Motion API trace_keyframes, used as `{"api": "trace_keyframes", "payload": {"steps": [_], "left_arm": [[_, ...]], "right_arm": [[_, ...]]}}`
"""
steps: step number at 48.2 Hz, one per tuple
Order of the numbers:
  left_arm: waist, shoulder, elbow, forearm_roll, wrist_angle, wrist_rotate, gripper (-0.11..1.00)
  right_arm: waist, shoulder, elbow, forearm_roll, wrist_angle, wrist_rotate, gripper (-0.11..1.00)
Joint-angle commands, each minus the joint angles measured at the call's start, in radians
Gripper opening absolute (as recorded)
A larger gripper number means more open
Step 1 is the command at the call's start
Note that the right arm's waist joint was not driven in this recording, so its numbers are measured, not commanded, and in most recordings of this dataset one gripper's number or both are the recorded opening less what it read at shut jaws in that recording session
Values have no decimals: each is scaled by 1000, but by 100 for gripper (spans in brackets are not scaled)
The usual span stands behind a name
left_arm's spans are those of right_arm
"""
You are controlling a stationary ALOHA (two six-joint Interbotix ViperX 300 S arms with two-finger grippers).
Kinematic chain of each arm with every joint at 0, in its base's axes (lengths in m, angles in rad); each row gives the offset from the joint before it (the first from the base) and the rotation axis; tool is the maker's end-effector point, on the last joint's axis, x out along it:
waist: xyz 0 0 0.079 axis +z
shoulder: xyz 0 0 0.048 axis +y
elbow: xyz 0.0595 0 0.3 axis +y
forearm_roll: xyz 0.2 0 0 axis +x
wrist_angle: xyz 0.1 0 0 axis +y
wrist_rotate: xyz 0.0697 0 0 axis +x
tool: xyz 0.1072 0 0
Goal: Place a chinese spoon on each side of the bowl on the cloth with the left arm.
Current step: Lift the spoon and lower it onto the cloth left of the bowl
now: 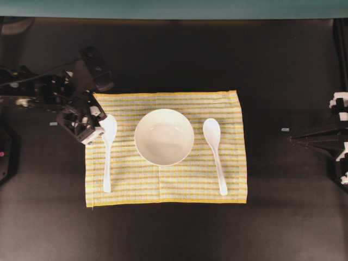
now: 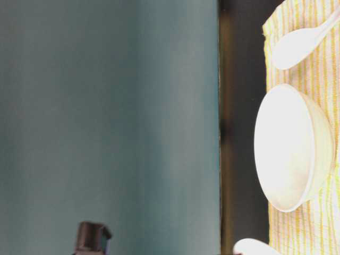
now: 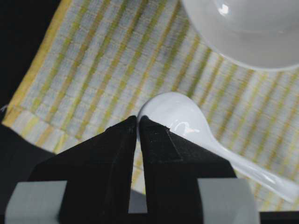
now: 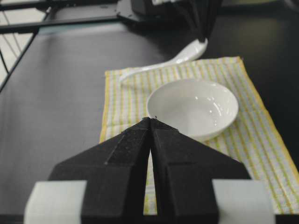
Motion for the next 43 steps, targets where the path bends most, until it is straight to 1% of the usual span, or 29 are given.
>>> {"api": "trace_keyframes", "payload": {"steps": [1, 5, 11, 21, 24, 26, 29, 32, 36, 40, 43], "left_arm": [[18, 17, -18, 3, -14, -8, 4], [29, 20, -17, 3, -23, -14, 4], [29, 23, -8, 5, -69, -8, 4], [32, 38, 34, 5, -100, -14, 4], [32, 43, 46, 3, -121, -14, 6], [32, 44, 57, 3, -135, -12, 11], [32, 44, 67, 5, -160, -2, 21], [32, 44, 77, 3, -189, -2, 34], [34, 40, 89, 3, -236, -2, 54], [32, 34, 95, 5, -276, -14, 71], [31, 12, 86, 5, -291, -18, 79]], "right_arm": [[0, 5, -6, 2, -5, 8, -1], [0, 5, -5, 2, 2, 8, -1], [0, 5, -2, 2, 17, 8, -1], [0, 5, 3, 2, 15, 8, -1], [0, 5, 3, 2, 14, 8, -1], [0, 5, 3, 2, 12, 8, -1], [0, 5, 3, 2, 11, 8, -1], [0, 5, 3, 2, 9, 8, -1], [0, 5, 5, 2, 9, 9, -1], [0, 5, 5, 2, 8, 9, -1], [2, 5, 5, 2, 9, 9, -1]]}}
